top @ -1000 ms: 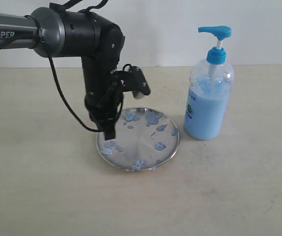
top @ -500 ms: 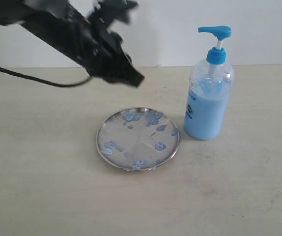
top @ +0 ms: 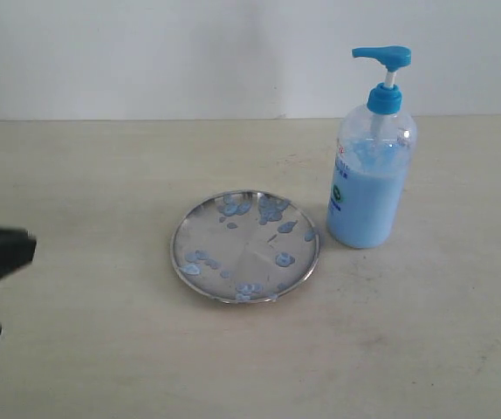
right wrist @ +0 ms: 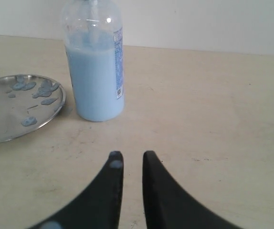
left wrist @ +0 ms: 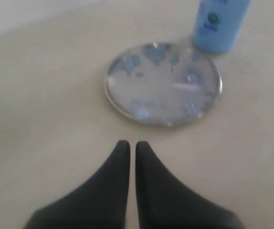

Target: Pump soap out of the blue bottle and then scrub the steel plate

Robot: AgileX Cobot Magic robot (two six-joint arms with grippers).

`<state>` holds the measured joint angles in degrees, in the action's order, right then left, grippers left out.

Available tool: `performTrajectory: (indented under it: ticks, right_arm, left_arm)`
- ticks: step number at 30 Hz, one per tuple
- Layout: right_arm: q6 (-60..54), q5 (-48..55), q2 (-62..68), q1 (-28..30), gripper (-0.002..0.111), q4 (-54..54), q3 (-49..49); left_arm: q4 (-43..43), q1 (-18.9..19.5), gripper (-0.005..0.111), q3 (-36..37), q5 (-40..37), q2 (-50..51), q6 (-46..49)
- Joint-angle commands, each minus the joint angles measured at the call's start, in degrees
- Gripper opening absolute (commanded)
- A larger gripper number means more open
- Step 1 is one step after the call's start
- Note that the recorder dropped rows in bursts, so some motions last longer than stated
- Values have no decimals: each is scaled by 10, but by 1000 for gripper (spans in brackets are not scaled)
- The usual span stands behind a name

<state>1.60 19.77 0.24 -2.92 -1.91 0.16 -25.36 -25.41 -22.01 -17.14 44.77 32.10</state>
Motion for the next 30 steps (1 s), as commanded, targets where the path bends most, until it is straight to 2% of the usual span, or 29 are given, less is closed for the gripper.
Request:
performTrajectory:
  ticks: [1, 3, 5, 10, 11, 16, 19, 22, 24, 26, 30]
  right_arm:
    - [-2, -3, -2, 1, 5, 1, -2]
    - [-2, -3, -2, 1, 5, 1, -2]
    - [-2, -3, -2, 1, 5, 1, -2]
    - [-2, -3, -2, 1, 5, 1, -2]
    - [-2, -3, -2, 1, 5, 1, -2]
    - [-2, -3, -2, -1, 5, 1, -2]
    - [-2, -3, -2, -1, 5, 1, -2]
    - [-2, -3, -2, -1, 5, 1, -2]
    - [-2, -3, -2, -1, 5, 1, -2]
    - [-2, -3, -2, -1, 5, 1, -2]
    - [-2, -3, -2, -1, 5, 1, -2]
  left_arm:
    - [3, 2, 4, 50, -94, -45, -7]
    - [0, 2, 4, 64, -119, -55, -10]
    - [12, 2, 4, 66, -113, -62, -19]
    - [212, 7, 4, 66, -78, -73, -69]
    - [234, 23, 4, 66, -76, -78, -74]
    - [243, 203, 4, 69, -157, -192, -49]
    - [244, 271, 4, 80, -138, -285, -67]
    - [162, 305, 4, 89, -99, -370, -186]
    - [119, 321, 4, 100, -100, -414, -242]
    - [141, 341, 4, 130, -101, -442, -298]
    - [176, 355, 4, 220, -41, -448, -312]
